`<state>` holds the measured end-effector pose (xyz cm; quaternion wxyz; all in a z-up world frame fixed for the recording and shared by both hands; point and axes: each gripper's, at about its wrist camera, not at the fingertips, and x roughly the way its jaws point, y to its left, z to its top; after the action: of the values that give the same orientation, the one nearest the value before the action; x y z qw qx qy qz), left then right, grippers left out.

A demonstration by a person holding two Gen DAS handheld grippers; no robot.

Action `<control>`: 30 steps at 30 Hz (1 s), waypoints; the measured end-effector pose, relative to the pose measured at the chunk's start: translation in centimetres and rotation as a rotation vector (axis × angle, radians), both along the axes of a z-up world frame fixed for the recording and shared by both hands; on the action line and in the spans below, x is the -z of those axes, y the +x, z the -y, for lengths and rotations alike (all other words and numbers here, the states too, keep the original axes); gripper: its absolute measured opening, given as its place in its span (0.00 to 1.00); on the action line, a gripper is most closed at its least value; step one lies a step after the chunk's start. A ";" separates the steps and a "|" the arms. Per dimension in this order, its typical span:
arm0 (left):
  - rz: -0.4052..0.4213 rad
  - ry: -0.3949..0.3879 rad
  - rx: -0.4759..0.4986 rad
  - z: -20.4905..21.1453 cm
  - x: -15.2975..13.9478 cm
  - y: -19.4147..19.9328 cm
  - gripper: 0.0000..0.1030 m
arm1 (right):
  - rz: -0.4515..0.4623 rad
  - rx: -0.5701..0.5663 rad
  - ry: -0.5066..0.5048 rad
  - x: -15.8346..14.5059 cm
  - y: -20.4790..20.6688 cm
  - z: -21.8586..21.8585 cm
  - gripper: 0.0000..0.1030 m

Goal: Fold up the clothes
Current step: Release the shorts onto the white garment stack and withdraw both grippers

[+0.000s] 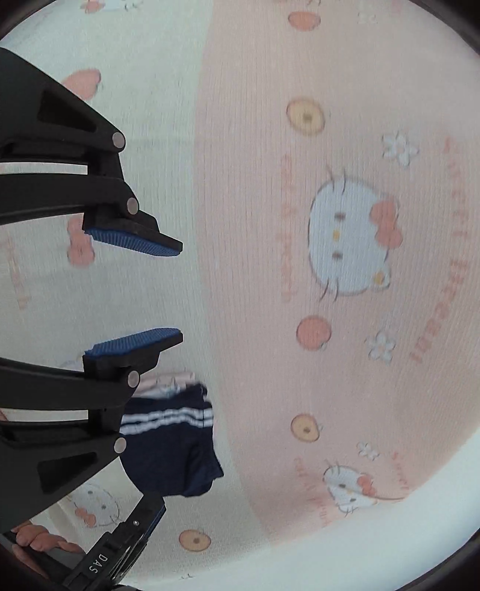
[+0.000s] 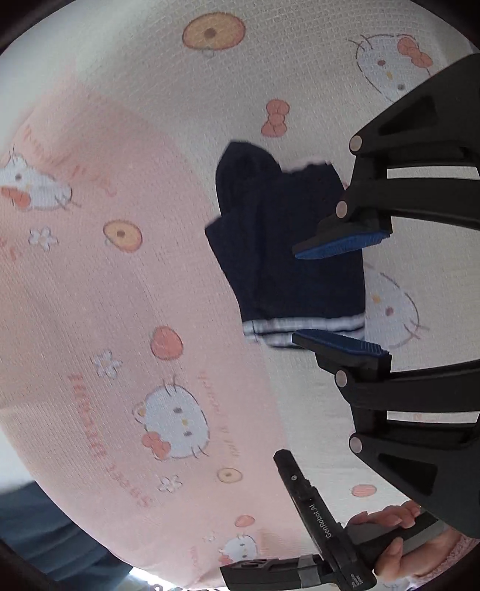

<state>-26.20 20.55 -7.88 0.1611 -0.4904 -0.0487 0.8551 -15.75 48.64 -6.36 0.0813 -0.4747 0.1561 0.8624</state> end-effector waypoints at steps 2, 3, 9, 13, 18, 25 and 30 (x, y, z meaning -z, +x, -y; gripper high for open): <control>-0.033 -0.060 -0.057 3.9 -1.3 0.1 0.42 | -0.008 -0.040 0.004 -0.5 -0.1 3.7 0.39; -0.057 -0.090 -0.090 5.7 -2.1 0.3 0.42 | -0.015 -0.062 0.017 -1.0 -0.5 5.6 0.40; -0.177 -0.155 -0.190 14.1 -6.2 4.6 0.49 | -0.142 -0.186 0.037 -5.4 -0.4 16.9 0.99; -0.249 -0.185 -0.238 18.2 -9.1 7.6 0.53 | -0.188 -0.213 0.101 -8.3 0.3 22.9 0.99; -0.307 -0.192 -0.328 21.3 -13.1 13.4 0.53 | -0.184 -0.208 0.121 -10.3 3.3 27.4 0.99; -0.365 -0.186 -0.304 22.3 -15.8 20.8 0.54 | -0.189 -0.219 0.143 -12.0 10.3 30.6 0.99; -0.384 -0.124 -0.279 22.9 -15.0 25.6 0.56 | -0.193 -0.161 0.156 -12.3 15.1 30.8 0.99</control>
<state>-0.57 -2.36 7.15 0.0173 -0.3164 -0.0316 0.9479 -0.62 17.88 5.96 0.0331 -0.3926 0.0569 0.9174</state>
